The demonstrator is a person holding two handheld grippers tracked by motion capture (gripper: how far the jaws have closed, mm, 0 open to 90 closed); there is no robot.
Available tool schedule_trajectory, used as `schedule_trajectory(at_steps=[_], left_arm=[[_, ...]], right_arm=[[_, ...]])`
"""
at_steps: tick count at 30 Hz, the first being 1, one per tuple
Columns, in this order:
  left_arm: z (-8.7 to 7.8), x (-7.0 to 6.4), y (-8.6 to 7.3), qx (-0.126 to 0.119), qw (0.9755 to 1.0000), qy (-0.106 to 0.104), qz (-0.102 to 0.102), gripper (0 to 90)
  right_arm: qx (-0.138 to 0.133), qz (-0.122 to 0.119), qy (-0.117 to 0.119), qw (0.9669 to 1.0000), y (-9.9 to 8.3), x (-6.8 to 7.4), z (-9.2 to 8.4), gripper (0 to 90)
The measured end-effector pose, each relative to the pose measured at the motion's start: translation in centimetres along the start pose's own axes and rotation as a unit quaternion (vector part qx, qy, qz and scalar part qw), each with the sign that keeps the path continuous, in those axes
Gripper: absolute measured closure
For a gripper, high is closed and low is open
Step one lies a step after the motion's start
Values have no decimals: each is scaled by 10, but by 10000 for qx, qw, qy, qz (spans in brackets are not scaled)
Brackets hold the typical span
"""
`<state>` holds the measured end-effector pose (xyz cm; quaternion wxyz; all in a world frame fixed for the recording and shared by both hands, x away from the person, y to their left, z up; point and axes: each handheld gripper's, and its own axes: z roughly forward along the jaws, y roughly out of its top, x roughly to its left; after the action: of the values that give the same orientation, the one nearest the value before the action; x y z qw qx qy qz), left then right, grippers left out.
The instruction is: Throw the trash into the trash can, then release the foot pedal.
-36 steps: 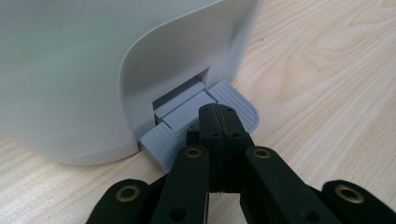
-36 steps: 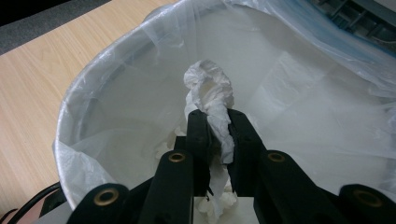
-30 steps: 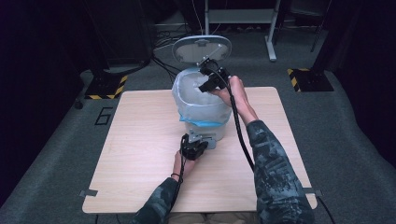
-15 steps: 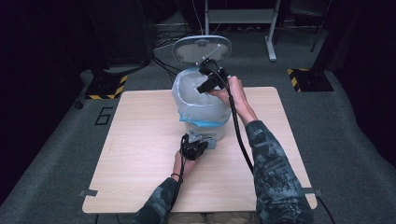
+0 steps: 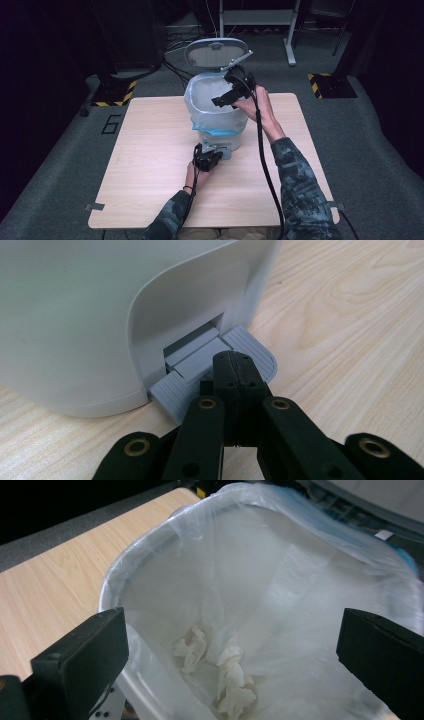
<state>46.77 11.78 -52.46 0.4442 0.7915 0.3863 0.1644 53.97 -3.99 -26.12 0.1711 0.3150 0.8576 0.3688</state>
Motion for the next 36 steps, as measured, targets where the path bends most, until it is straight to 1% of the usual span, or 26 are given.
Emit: schedule_trajectory(at_steps=[2,4,5,6,8,9,11,14,15,16,17,18,19,20,22,24,26,27,28,29,30,31,33,34,35,36], left_arm=[[0,0,0,-2,10000,4,1,900],[1,0,0,-23,10000,18,1,900],[1,0,0,-23,10000,18,1,900],[0,0,0,-23,10000,20,4,900],[0,0,0,-19,10000,17,-1,900],[0,0,0,-20,10000,15,-4,900],[0,0,0,-24,10000,10,-9,900],[0,0,0,-29,10000,21,-14,900],[0,1,0,-32,10000,-7,-70,898],[0,1,0,-32,10000,-7,-70,872],[-3,4,-1,-77,9997,-111,-192,786],[-3,4,-1,-77,9997,-111,-192,706],[-6,4,-1,-43,9998,-74,-166,616],[-10,4,0,-14,9999,-69,-150,616],[-20,6,-1,70,9998,-66,-196,454],[-31,9,-3,74,9996,-53,-264,352],[-43,14,-6,90,9996,39,-267,296],[-48,17,-8,55,9993,67,-354,277],[-53,20,-10,50,9993,100,-361,252],[-58,21,-11,13,9988,140,-469,237],[-64,23,-13,1,9986,205,-478,214],[-74,28,-15,4,9985,317,-450,204],[-84,32,-17,-36,9981,416,-454,188],[-84,32,-17,-36,9981,416,-454,185],[-89,35,-18,-24,9980,444,-452,185],[-93,37,-20,-30,9978,489,-436,178]], right_arm=[[-116,84,-8,9999,-4,-1,-9,0],[-256,138,-107,9995,-14,-1,-22,0],[-256,138,-107,9995,-14,-1,-22,0],[-315,86,-116,9994,-18,-2,-26,0],[-381,158,-146,9990,-27,-2,-33,0],[-427,115,-168,9989,-32,-2,-36,0],[-461,175,-222,9985,-46,-2,-45,0],[-488,180,-250,9983,-55,-3,-49,0],[-466,226,-297,9982,-65,-4,-54,0],[-466,226,-297,9982,-65,-4,-54,0],[-484,252,-367,9978,-75,-6,-59,0],[-484,252,-367,9978,-75,-6,-59,0],[-531,305,-405,9973,-86,-9,-64,0],[-531,305,-405,9973,-86,-9,-64,0],[-543,378,-459,9968,-101,-10,-69,0],[-546,463,-502,9962,-117,-12,-73,0],[-524,522,-602,9954,-135,-12,-76,0],[-527,548,-623,9952,-145,-13,-77,0],[-521,635,-662,9944,-155,-12,-77,0],[-502,643,-718,9941,-164,-13,-77,0],[-490,714,-749,9934,-182,-13,-77,0],[-456,747,-780,9931,-190,-12,-77,0],[-417,791,-852,9923,-206,-10,-76,0],[-392,834,-871,9919,-214,-9,-76,0],[-392,834,-871,9919,-214,-9,-76,0],[-367,854,-895,9916,-221,-8,-75,0]])
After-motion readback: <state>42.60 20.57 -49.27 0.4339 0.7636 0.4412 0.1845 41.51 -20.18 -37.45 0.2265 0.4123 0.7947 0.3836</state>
